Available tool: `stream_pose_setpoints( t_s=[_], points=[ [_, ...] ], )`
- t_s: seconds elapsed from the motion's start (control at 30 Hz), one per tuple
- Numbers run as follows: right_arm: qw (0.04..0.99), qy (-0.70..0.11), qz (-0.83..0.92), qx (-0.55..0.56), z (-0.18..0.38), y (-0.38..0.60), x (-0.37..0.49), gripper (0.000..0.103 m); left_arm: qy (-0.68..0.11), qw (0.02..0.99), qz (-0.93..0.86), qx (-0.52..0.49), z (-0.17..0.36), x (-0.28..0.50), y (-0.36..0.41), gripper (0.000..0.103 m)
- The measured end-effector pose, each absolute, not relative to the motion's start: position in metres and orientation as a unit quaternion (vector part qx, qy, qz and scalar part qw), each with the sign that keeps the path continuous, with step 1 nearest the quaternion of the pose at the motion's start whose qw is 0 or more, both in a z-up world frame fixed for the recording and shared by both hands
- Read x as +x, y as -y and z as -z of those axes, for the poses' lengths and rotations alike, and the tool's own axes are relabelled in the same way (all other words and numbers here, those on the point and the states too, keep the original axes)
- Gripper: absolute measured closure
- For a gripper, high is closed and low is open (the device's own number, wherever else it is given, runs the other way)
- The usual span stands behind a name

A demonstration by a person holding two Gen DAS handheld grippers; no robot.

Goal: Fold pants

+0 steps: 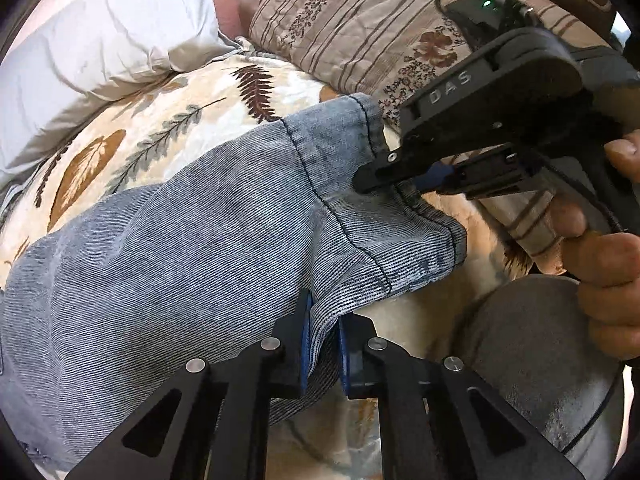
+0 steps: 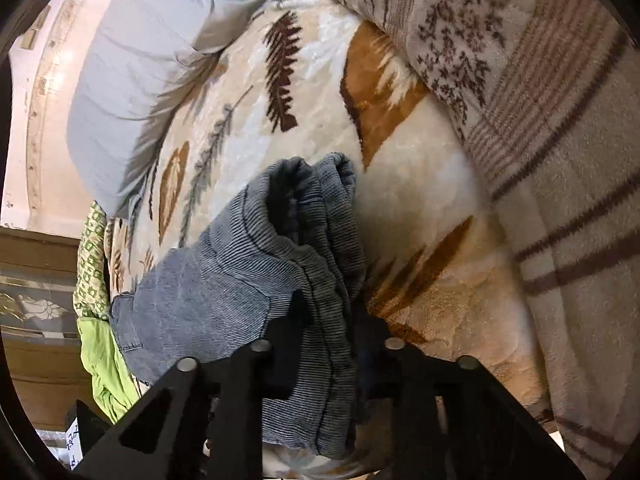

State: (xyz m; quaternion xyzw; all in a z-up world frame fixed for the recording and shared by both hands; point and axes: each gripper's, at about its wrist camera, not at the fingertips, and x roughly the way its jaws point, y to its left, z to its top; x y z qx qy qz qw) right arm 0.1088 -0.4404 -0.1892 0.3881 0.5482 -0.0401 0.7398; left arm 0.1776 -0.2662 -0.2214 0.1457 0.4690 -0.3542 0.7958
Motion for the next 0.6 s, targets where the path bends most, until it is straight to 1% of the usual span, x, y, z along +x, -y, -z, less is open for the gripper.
stream_pose_setpoints(
  t_s=[0.1, 0.17, 0.23, 0.27, 0.33, 0.4, 0.6],
  points=[
    [0.761, -0.526, 0.035, 0.378, 0.174, 0.436, 0.102, 0.091, -0.477, 0.790, 0.361, 0.131, 0.214, 0.174, 0.262, 0.089],
    [0.774, -0.515, 0.031, 0.368, 0.163, 0.434, 0.099, 0.091, -0.480, 0.787, 0.375, 0.098, 0.203, 0.176, 0.251, 0.085],
    [0.792, -0.500, 0.026, 0.349, 0.146, 0.427, 0.098, 0.091, -0.482, 0.780, 0.397, 0.039, 0.189, 0.181, 0.230, 0.074],
    [0.803, -0.492, 0.023, 0.337, 0.136, 0.423, 0.098, 0.092, -0.482, 0.775, 0.408, 0.008, 0.181, 0.183, 0.218, 0.073],
    [0.821, -0.476, 0.016, 0.315, 0.117, 0.412, 0.098, 0.092, -0.490, 0.768, 0.411, -0.040, 0.170, 0.192, 0.194, 0.063],
    [0.837, -0.461, 0.008, 0.296, 0.099, 0.399, 0.099, 0.093, -0.500, 0.761, 0.403, -0.094, 0.158, 0.207, 0.165, 0.060],
    [0.879, -0.415, -0.030, 0.231, 0.046, 0.335, 0.115, 0.093, -0.497, 0.760, 0.381, -0.175, 0.123, 0.248, 0.097, 0.056]
  ],
)
